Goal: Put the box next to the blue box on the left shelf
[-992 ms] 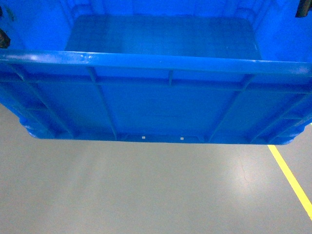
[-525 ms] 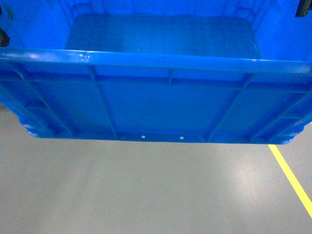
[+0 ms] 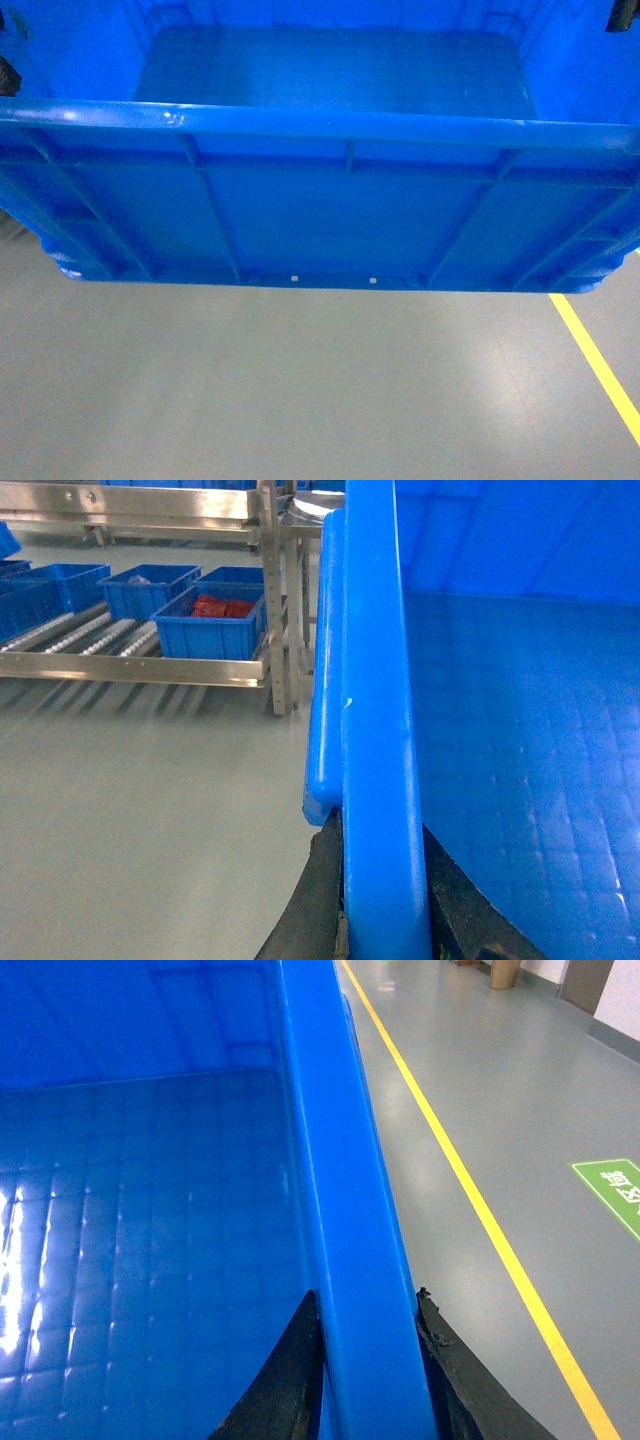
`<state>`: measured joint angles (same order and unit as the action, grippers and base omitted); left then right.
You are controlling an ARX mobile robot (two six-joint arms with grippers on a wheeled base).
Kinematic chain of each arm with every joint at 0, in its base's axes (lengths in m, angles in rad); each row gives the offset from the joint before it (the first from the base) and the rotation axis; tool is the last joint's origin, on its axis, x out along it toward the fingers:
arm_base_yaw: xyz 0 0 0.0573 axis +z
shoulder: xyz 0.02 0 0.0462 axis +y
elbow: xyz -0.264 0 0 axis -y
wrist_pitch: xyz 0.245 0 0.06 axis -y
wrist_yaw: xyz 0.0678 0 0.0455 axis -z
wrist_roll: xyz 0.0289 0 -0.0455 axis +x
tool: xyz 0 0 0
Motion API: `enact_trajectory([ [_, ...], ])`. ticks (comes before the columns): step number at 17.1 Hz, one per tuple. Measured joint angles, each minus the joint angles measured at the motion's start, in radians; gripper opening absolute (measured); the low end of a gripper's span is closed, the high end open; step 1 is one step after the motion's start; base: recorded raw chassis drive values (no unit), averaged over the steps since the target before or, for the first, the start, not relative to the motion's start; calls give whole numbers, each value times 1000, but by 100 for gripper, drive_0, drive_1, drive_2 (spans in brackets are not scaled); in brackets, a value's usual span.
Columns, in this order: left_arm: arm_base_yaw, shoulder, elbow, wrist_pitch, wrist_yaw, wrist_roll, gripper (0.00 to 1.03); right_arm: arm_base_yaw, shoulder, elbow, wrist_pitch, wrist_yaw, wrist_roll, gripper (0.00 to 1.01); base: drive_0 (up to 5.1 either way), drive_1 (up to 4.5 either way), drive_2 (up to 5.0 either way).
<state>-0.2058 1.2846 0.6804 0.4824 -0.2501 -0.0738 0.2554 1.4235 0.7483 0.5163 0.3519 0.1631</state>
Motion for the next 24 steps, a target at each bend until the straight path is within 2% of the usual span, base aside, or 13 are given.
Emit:
enact_trajectory([
  [24,0,0,0,-2,0,0,8,0,0,0,-5,0,0,18,-1,409,-412],
])
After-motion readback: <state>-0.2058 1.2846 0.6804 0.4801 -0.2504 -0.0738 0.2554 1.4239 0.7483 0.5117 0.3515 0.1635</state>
